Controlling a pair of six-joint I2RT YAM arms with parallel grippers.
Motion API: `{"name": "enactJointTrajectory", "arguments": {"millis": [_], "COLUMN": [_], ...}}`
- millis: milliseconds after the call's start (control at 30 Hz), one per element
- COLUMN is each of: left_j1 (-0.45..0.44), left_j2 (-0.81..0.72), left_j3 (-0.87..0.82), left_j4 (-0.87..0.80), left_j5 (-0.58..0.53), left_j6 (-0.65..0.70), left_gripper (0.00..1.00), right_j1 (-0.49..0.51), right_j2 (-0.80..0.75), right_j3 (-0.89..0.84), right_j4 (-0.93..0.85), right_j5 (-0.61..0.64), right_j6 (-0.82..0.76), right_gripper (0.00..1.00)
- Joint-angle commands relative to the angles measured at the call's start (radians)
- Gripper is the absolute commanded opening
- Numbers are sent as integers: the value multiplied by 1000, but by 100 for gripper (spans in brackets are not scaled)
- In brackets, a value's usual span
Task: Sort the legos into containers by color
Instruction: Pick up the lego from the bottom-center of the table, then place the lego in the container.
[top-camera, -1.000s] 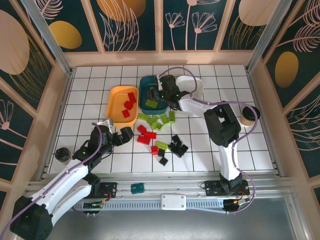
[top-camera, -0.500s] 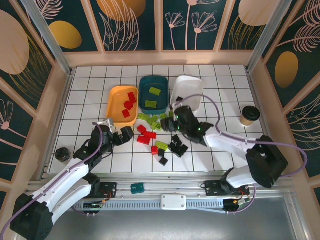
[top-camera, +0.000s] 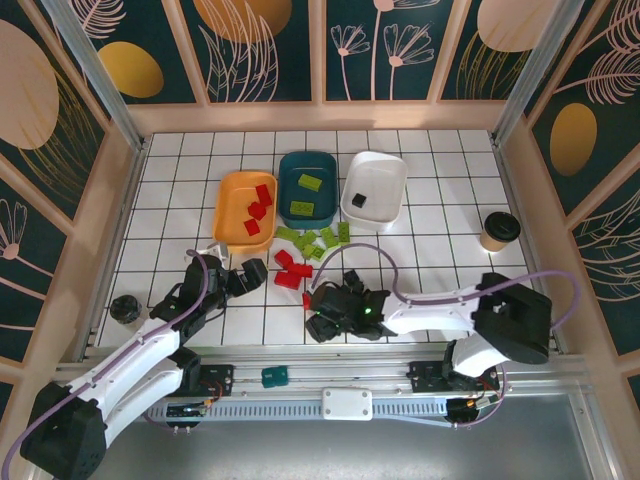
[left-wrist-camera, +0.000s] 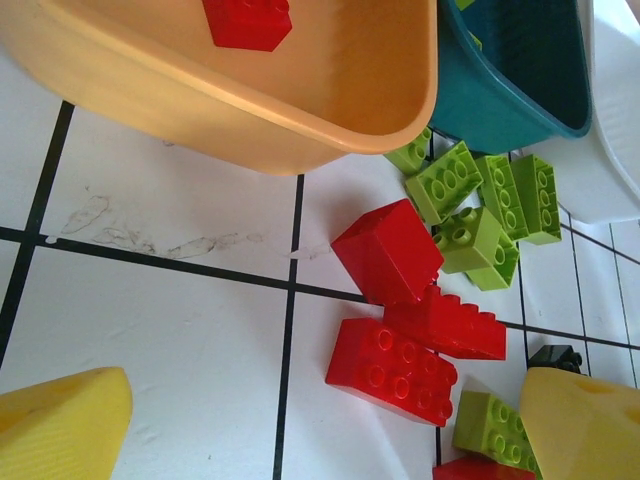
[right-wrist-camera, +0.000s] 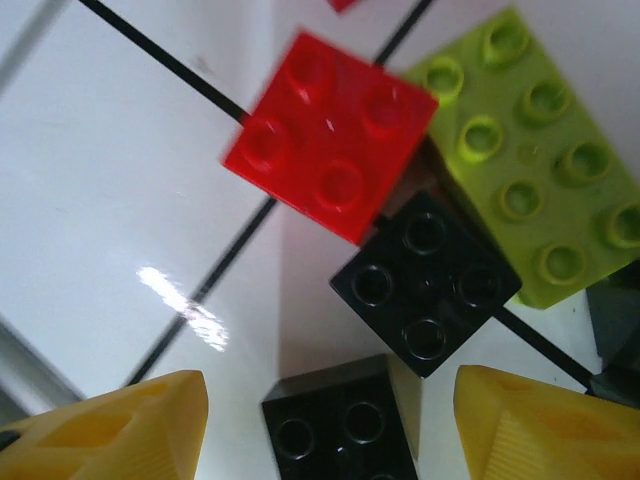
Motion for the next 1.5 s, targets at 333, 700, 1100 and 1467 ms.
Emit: {"name": "enactJointTrajectory", "arguments": {"millis": [333, 700, 1100, 1467], "left_j1": [-1, -1, -1, -2], "left_j2": [-21, 6, 29, 6], "left_j3": [2, 13, 21, -2], "left_j4": [10, 32, 26, 17], "left_j5": [20, 34, 46, 63], "left_j6": [-13, -5, -3, -12], "left_gripper": [99, 99, 99, 99], "right_j1": [23, -195, -801, -891], "right_j2": [85, -248, 56, 267], "right_j3": [39, 52, 305, 468], "right_j4": [-32, 39, 226, 196], "right_j5": [78, 15, -84, -135], "right_j6": [-9, -112, -158, -119], "right_gripper": [41, 19, 20, 60]}}
